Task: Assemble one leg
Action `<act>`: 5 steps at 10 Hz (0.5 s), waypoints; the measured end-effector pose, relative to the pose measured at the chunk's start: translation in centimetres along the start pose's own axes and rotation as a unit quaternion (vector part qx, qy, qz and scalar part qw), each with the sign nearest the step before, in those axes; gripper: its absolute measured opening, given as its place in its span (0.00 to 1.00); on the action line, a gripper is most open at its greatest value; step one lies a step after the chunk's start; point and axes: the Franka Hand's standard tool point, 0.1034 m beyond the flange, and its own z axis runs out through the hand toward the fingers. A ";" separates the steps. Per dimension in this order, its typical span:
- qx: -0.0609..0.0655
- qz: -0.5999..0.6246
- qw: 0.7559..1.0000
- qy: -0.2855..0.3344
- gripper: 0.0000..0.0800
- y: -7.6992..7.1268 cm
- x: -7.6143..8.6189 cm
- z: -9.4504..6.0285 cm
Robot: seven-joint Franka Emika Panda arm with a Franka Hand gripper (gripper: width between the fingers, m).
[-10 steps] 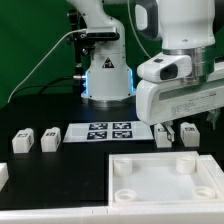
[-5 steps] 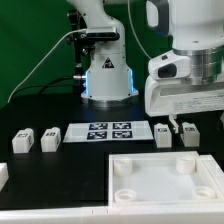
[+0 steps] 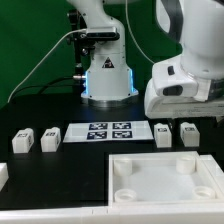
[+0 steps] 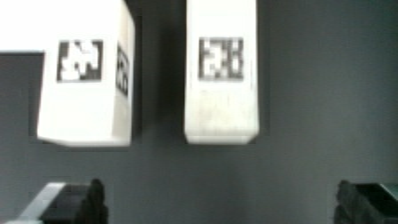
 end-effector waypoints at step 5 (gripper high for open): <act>-0.019 -0.003 0.988 -0.152 0.81 -0.6 0.3 0.4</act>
Offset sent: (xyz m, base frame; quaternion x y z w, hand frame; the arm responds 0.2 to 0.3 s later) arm 0.0000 0.0000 0.0000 0.0000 -0.2667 0.0000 0.9638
